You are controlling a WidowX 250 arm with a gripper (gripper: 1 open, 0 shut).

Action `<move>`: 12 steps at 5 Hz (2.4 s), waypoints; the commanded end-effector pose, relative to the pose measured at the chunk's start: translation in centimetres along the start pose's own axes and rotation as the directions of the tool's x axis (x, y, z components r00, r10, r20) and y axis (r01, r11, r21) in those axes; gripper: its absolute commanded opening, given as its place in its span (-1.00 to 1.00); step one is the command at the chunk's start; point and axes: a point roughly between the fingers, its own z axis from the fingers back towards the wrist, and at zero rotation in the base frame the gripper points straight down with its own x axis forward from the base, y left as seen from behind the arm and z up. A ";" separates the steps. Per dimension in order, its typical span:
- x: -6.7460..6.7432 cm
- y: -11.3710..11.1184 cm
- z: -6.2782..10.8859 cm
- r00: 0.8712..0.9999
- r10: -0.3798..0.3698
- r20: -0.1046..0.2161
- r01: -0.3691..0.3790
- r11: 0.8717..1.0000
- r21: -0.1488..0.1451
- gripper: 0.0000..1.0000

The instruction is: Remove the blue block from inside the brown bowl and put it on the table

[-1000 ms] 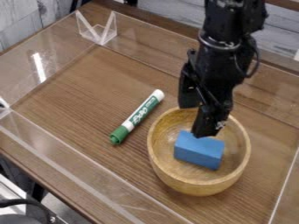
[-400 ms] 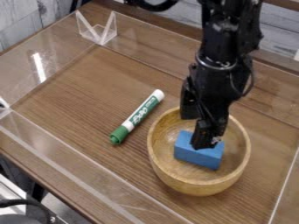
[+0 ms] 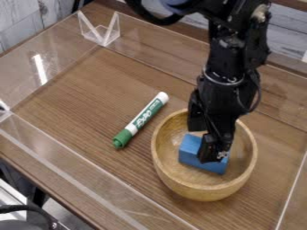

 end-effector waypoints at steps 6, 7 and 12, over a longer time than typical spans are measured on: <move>0.5 -0.4 -0.4 0.999 -0.008 0.049 0.006 0.999 0.050 1.00; 0.5 -0.5 -0.6 0.999 -0.007 0.052 0.004 0.999 0.053 1.00; 0.0 -0.4 -0.6 0.999 0.009 0.050 -0.011 0.999 0.045 -1.00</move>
